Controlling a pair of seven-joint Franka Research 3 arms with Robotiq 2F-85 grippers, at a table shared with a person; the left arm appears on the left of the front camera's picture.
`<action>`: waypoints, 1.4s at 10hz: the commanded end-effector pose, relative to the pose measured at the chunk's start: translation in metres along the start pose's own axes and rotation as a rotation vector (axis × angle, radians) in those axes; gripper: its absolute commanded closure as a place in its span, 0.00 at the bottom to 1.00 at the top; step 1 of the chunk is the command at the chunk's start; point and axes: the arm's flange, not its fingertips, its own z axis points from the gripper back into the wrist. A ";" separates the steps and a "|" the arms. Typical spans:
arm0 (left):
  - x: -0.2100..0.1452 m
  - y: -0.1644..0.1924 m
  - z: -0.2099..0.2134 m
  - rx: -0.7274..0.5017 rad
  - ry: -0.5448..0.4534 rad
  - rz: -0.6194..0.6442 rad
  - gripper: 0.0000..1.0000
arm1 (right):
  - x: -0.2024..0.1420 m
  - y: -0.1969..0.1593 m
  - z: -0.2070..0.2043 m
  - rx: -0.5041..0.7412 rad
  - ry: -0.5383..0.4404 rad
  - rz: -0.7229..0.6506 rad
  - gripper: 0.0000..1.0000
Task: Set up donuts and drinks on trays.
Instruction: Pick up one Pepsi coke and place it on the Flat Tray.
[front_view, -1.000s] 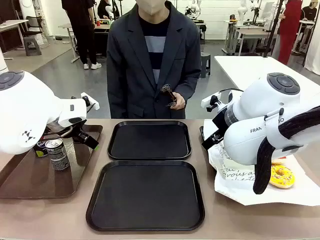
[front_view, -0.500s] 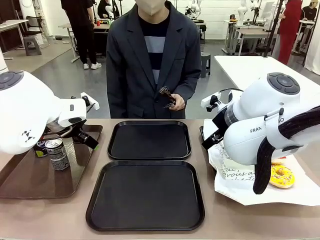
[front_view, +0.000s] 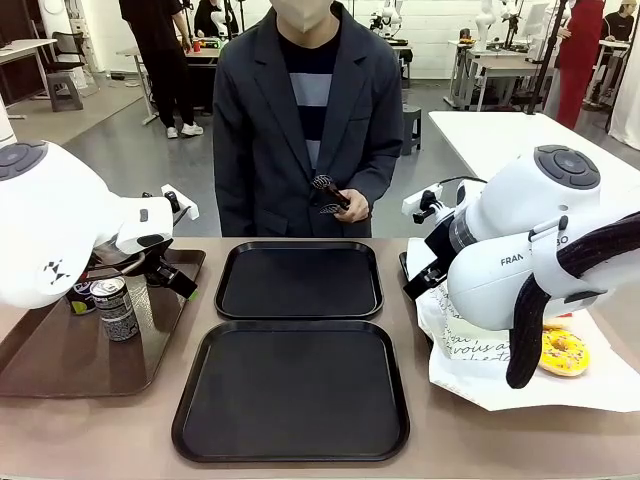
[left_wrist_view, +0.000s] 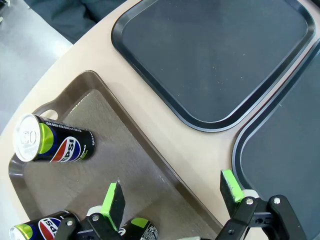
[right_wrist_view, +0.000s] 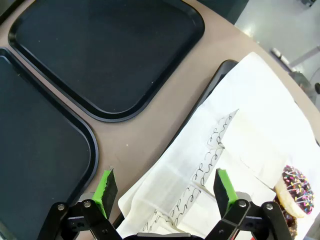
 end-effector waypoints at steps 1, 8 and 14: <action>0.000 0.000 0.000 0.000 0.000 0.000 0.00 | 0.000 0.000 0.000 0.000 0.000 0.000 0.00; -0.118 -0.002 0.136 -0.199 0.071 -0.107 0.00 | -0.112 0.023 0.155 0.006 0.055 -0.040 0.00; -0.035 0.023 0.151 -0.275 0.148 -0.108 0.00 | -0.038 -0.003 0.196 0.065 0.210 -0.036 0.00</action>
